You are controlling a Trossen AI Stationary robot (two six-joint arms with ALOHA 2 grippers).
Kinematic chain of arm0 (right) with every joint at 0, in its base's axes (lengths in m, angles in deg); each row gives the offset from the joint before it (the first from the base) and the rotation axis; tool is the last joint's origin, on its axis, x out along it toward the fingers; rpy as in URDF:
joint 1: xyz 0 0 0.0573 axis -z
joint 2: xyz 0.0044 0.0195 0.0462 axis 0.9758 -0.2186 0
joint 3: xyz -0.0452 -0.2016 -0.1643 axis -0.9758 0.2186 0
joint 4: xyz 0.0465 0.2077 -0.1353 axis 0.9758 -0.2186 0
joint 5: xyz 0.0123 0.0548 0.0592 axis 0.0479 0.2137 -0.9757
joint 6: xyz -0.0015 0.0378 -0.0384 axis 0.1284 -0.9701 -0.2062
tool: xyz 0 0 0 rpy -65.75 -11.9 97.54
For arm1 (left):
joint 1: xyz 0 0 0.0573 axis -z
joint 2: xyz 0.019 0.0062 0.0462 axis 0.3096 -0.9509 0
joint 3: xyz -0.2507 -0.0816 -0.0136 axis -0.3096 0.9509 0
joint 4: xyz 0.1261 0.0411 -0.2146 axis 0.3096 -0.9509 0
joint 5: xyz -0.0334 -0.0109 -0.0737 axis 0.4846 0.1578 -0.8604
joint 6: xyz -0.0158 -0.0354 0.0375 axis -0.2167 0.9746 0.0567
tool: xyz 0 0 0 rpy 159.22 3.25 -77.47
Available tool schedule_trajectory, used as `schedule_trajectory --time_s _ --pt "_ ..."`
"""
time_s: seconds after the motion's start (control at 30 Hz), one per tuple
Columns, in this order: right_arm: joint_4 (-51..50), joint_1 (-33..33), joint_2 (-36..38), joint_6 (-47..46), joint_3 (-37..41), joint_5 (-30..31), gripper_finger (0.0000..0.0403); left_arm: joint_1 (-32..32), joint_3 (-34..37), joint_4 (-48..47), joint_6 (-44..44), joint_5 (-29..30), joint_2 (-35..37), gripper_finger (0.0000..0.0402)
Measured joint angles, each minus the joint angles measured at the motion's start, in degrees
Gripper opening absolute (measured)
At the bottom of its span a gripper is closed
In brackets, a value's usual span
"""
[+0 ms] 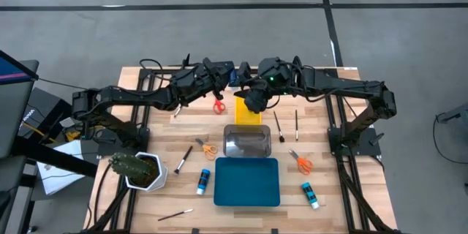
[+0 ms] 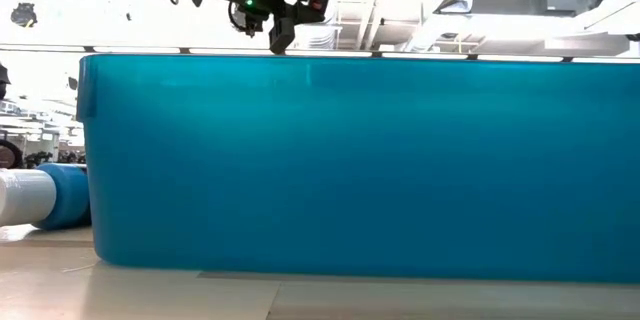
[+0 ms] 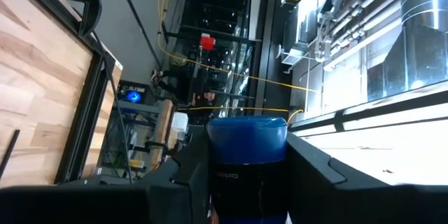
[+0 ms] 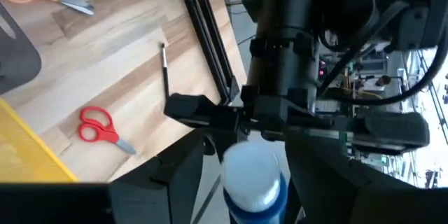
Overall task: Pick & Place Paint Supplies
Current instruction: Put the blue paint bottle into the yellow bin
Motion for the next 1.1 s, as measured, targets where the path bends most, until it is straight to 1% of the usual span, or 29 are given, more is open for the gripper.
schedule_trajectory --time_s 0.57,1.1 --pt "1.1 0.2 0.0 -0.1 0.0 0.5 0.0165 0.2 0.0 0.0 0.0 0.0 0.0 0.0131" --pt "0.8 1.0 0.0 -1.6 0.0 0.6 0.0159 0.2 0.0 1.5 -0.1 0.3 0.0 0.0131"
